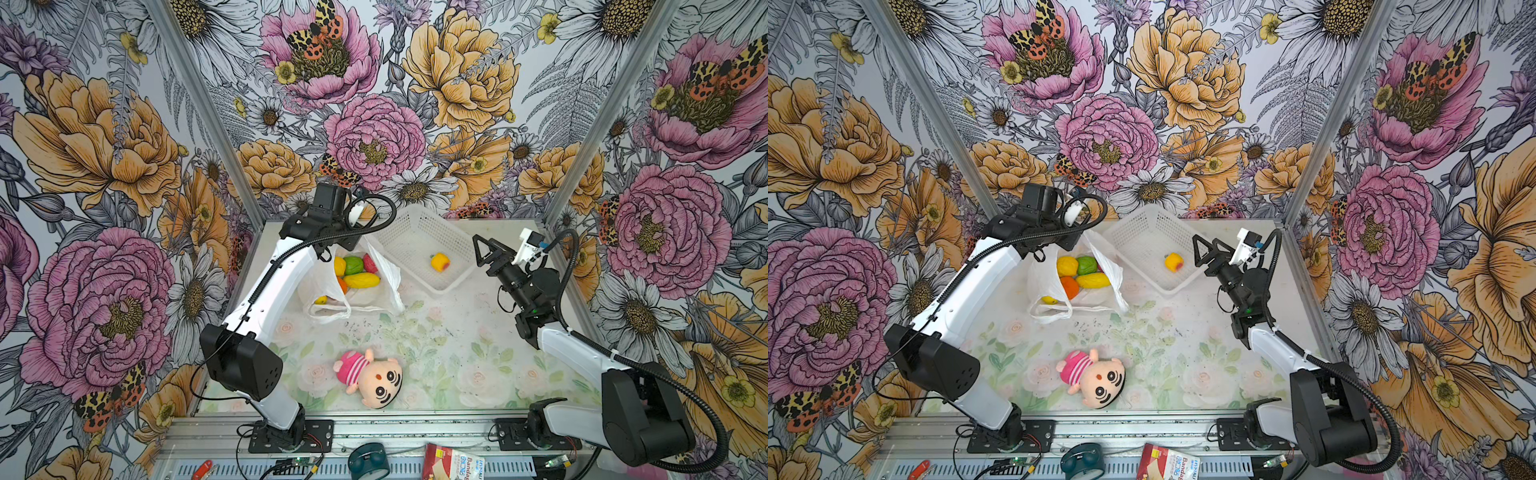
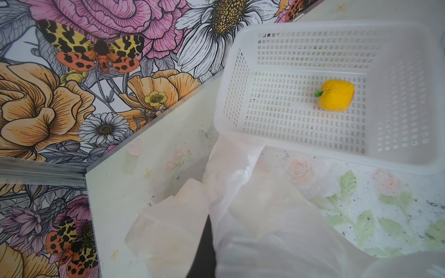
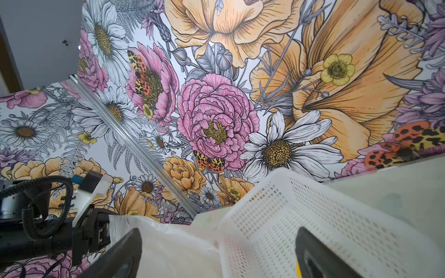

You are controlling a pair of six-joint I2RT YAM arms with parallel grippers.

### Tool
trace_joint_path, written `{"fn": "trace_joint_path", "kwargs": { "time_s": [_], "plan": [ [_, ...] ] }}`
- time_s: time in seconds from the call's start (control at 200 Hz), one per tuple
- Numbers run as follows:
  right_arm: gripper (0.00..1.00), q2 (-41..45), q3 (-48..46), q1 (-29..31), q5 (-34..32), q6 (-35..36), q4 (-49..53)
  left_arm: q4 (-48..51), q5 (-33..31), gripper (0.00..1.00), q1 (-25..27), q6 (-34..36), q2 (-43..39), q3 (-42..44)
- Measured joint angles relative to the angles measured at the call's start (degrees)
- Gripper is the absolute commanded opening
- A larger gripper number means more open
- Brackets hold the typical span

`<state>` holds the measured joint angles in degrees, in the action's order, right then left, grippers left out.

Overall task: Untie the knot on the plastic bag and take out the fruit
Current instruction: 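Open the right gripper to drop the yellow fruit into the basket, then move the right gripper back over the bag opening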

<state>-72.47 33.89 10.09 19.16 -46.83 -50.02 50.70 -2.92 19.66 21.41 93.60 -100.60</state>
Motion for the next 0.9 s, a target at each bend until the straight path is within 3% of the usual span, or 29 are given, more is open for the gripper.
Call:
{"fn": "trace_joint_path", "kwargs": {
  "time_s": [0.065, 0.165, 0.29, 0.42, 0.61, 0.731, 0.901],
  "plan": [
    [0.78, -0.1, 2.9, 0.8, 2.9, 1.9, 2.2, 0.0, 0.0, 0.00, 0.1, 0.0, 0.0, 0.0],
    [0.76, 0.9, 8.7, 5.7, 2.9, 7.9, 9.9, 0.0, 0.0, 0.00, 0.3, 0.1, 0.0, 0.0],
    [0.70, 4.4, 14.3, 19.0, -5.7, 20.7, 23.4, 0.0, 0.0, 0.00, 0.6, 0.2, -0.5, 0.0],
    [0.67, 6.3, 16.6, 29.1, -10.8, 31.8, 29.4, 0.0, 1.0, 0.00, 0.6, 0.2, -1.5, 0.0],
    [0.38, 0.2, 20.6, 38.9, -19.1, 46.4, 35.8, 0.0, 2.4, 0.00, 0.9, 1.1, -2.0, 0.0],
    [0.25, -5.6, 22.7, 42.6, -22.0, 52.1, 38.7, 0.0, 3.1, 0.00, 1.2, 1.4, -2.0, 0.0],
    [0.18, -12.4, 26.7, 42.9, -24.5, 56.1, 43.0, 0.0, 3.6, 0.00, 1.6, 2.1, -2.0, 0.0]
  ]
}}
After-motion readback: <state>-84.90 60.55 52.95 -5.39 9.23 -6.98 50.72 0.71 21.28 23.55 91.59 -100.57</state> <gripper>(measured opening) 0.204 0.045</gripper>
